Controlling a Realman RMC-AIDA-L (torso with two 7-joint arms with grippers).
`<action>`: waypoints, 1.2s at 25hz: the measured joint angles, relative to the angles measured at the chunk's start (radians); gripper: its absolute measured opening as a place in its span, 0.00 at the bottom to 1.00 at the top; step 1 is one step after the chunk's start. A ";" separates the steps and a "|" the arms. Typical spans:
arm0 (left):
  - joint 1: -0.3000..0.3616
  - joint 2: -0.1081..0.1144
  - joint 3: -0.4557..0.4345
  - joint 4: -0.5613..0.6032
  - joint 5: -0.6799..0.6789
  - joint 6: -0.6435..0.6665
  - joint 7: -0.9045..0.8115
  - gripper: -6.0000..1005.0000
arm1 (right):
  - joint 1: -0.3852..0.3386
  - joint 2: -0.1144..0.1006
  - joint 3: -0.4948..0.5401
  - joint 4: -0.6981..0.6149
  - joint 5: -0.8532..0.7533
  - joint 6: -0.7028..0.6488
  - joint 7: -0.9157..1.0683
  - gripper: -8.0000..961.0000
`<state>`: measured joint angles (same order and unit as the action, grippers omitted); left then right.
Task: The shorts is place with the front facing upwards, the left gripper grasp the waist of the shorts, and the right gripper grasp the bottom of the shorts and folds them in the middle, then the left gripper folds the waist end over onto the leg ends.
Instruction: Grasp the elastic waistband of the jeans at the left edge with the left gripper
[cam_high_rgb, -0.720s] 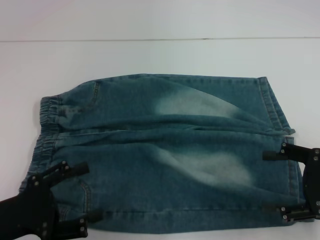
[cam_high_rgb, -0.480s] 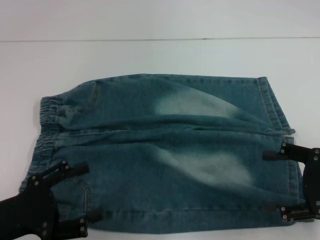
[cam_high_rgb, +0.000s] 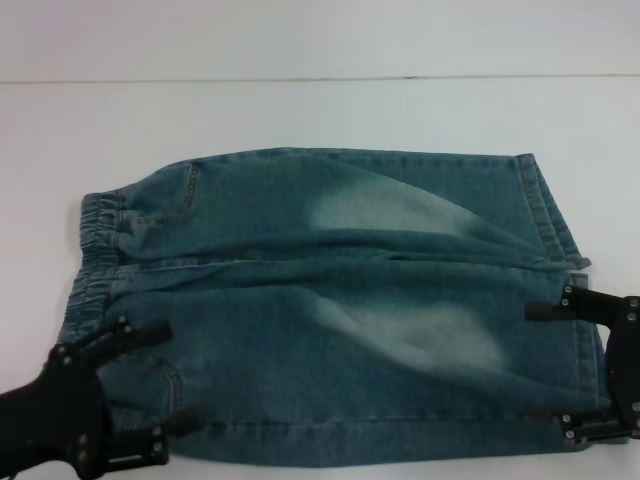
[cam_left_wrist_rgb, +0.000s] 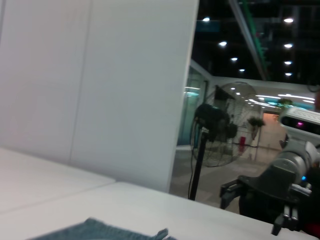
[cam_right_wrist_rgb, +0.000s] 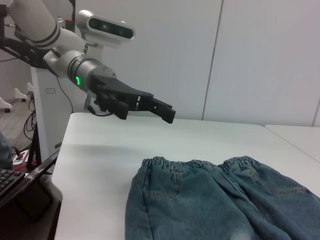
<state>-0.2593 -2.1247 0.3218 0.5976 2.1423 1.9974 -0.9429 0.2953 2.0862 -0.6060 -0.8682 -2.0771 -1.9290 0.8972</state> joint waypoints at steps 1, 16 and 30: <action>0.000 0.000 -0.004 0.017 -0.001 0.000 -0.035 0.94 | 0.000 0.000 0.000 0.000 0.000 0.000 0.000 0.99; 0.050 -0.020 -0.024 0.521 0.138 -0.118 -0.662 0.94 | -0.002 -0.002 0.009 -0.001 0.000 0.007 -0.002 0.99; 0.038 -0.036 0.035 0.494 0.253 -0.302 -0.684 0.93 | -0.002 -0.002 0.011 -0.003 0.000 0.003 -0.004 0.99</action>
<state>-0.2217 -2.1608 0.3563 1.0919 2.3956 1.6959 -1.6272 0.2929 2.0847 -0.5951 -0.8713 -2.0770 -1.9258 0.8930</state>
